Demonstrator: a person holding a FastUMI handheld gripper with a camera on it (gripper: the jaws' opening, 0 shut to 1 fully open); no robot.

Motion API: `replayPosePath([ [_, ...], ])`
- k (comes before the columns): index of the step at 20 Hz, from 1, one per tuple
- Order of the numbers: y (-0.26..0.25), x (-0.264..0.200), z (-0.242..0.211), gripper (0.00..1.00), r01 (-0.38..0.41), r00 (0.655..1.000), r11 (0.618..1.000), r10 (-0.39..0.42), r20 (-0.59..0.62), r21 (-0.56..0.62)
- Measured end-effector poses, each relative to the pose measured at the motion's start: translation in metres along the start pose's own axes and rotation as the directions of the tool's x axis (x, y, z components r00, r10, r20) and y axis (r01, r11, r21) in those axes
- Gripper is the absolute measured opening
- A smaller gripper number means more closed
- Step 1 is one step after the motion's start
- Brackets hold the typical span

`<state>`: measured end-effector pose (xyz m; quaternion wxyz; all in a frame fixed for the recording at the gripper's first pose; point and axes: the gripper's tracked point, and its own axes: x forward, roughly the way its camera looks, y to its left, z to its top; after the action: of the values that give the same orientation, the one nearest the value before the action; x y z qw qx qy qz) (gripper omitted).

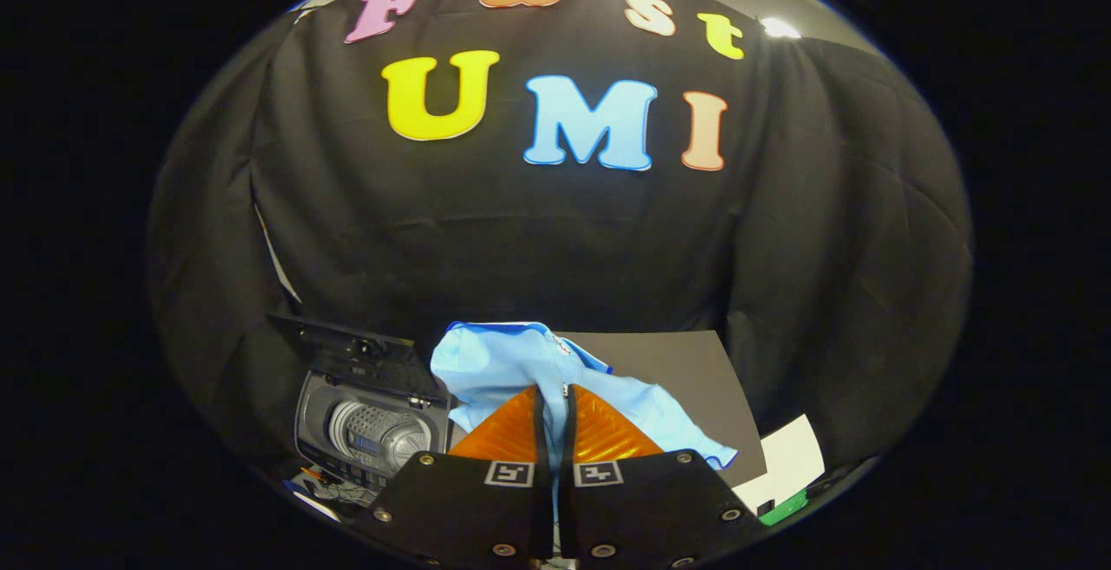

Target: Put the clothes into the washing machine and then close the washing machine lid.

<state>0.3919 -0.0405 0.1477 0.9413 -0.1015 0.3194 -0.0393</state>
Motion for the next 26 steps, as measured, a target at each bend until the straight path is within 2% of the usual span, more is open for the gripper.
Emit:
replayPosePath([
  [4,0.061,-0.033,0.004,0.02,-0.058,0.998,0.991,0.062,0.029,-0.125],
  [7,0.119,-0.062,0.004,0.03,-0.129,0.989,0.971,0.140,0.042,-0.200],
  [12,0.194,-0.088,-0.002,0.02,-0.210,0.975,0.958,0.220,0.032,-0.197],
  [15,0.230,-0.084,-0.002,0.03,-0.193,0.979,0.962,0.202,0.029,-0.195],
  [20,0.279,-0.064,-0.012,0.03,-0.123,0.992,0.979,0.126,0.004,-0.163],
  [26,0.319,-0.008,-0.047,0.03,-0.062,0.996,0.996,0.057,-0.064,-0.071],
])
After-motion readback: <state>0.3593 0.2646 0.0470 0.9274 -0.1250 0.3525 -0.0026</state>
